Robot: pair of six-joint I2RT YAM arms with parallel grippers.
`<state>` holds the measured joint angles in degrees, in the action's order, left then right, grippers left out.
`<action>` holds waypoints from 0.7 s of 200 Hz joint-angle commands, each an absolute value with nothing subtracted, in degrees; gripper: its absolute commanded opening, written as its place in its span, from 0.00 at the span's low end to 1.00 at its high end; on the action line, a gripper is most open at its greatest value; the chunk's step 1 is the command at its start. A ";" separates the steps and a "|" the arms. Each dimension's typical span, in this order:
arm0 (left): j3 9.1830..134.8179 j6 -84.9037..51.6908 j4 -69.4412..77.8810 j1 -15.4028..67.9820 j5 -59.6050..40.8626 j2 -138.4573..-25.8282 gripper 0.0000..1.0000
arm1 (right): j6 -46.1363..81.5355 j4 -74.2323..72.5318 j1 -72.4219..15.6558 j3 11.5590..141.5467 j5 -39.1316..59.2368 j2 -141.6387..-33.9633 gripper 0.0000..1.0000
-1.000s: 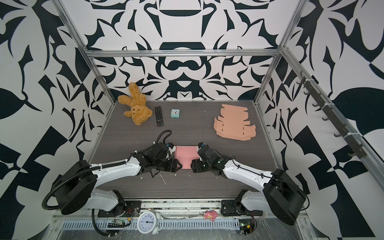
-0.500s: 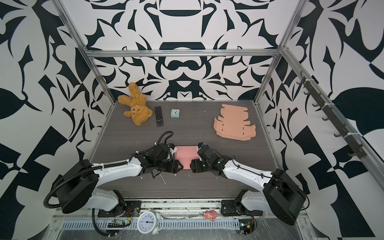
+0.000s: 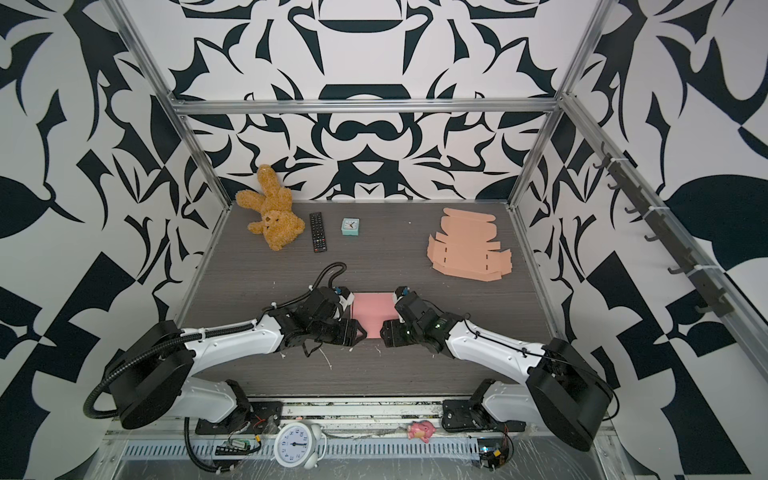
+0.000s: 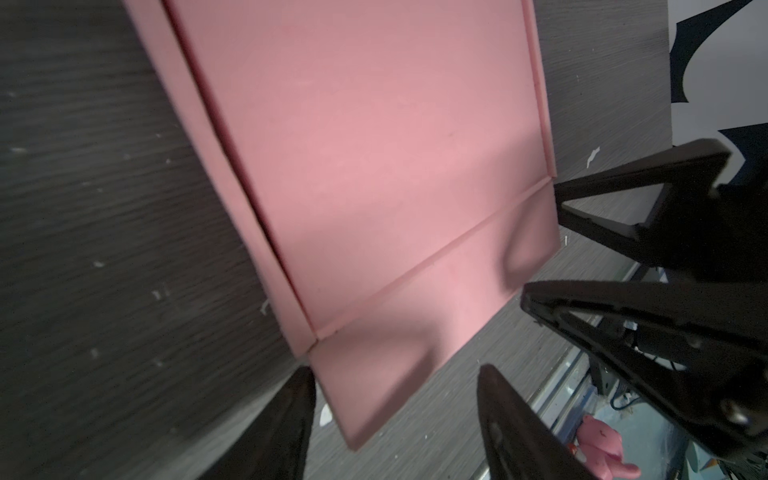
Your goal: Fold the paper box
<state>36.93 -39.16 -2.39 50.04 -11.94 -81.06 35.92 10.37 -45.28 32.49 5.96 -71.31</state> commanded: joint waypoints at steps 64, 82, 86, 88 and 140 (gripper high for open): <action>36.11 -39.99 -0.38 50.45 -11.08 -82.66 0.59 | 36.52 9.10 -46.06 31.42 3.39 -70.50 0.72; 36.08 -40.01 -0.20 50.45 -10.74 -83.19 0.57 | 36.48 9.14 -46.03 31.44 2.86 -70.55 0.72; 36.09 -39.99 -0.18 50.45 -10.53 -83.21 0.57 | 36.39 9.21 -46.01 31.46 2.75 -70.56 0.72; 36.11 -39.99 -0.18 50.45 -10.41 -83.23 0.57 | 36.39 9.22 -46.04 31.46 2.69 -70.64 0.72; 36.06 -39.47 -0.35 50.41 -8.76 -83.98 0.52 | 35.79 9.41 -46.05 31.82 1.42 -71.71 0.71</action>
